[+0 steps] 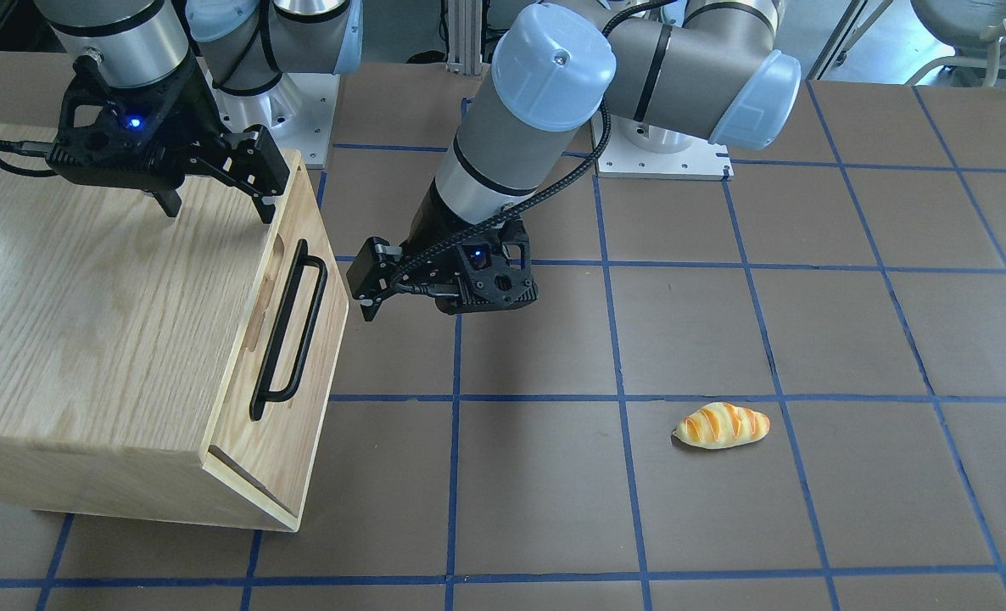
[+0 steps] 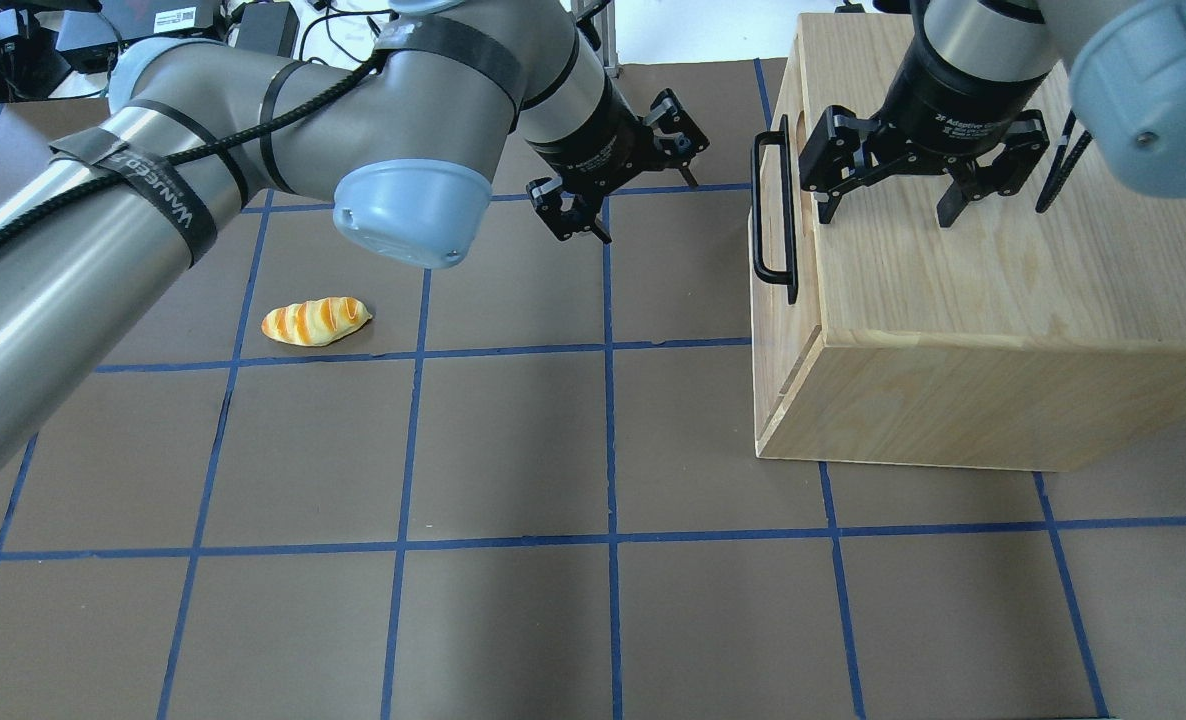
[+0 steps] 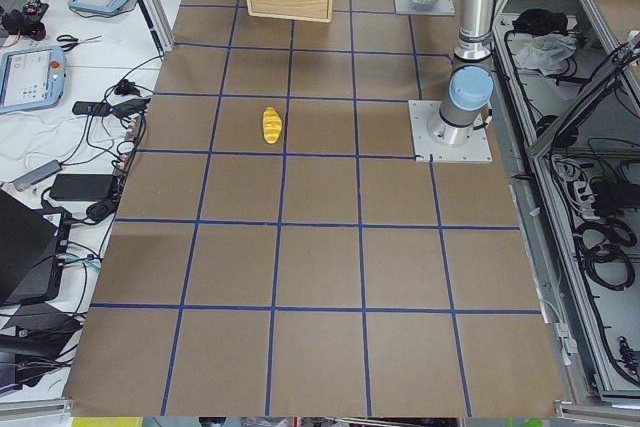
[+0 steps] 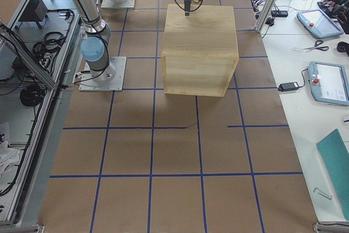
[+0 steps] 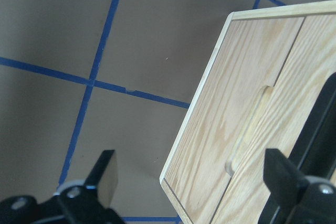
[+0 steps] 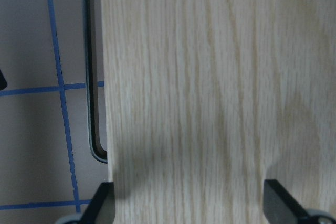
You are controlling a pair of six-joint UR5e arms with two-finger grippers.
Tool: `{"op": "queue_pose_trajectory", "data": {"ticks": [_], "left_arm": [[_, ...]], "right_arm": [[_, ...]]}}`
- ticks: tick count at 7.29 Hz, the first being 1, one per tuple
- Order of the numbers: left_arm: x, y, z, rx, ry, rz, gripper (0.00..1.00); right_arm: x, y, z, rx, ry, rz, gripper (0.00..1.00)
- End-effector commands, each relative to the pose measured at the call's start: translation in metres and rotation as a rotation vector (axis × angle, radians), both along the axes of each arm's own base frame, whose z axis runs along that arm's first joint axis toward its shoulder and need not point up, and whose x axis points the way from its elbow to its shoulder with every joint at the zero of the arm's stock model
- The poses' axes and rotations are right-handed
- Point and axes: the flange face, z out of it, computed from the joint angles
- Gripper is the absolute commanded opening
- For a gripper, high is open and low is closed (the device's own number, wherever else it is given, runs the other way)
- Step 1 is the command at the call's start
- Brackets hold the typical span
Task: Open upper drawer
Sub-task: 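Move the left gripper toward the black drawer handle on the wooden cabinet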
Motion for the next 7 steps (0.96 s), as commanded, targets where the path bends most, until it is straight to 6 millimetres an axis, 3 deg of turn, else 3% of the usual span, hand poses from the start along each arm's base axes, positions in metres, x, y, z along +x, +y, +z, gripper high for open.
{"op": "queue_pose_trajectory", "data": {"ticks": [1,3,7], "left_arm": [[-0.016,0.0,-0.01,0.019,0.052,-0.006,1.0],[-0.036,0.007,-0.014,0.003,0.073,-0.019,1.0],[-0.047,0.012,-0.021,0.009,0.069,-0.048,1.0]], "right_arm": [[0.0,0.0,0.0,0.0,0.001,0.0,1.0],[0.0,0.0,0.0,0.0,-0.001,0.0,1.0],[0.0,0.0,0.0,0.0,-0.001,0.0,1.0]]}}
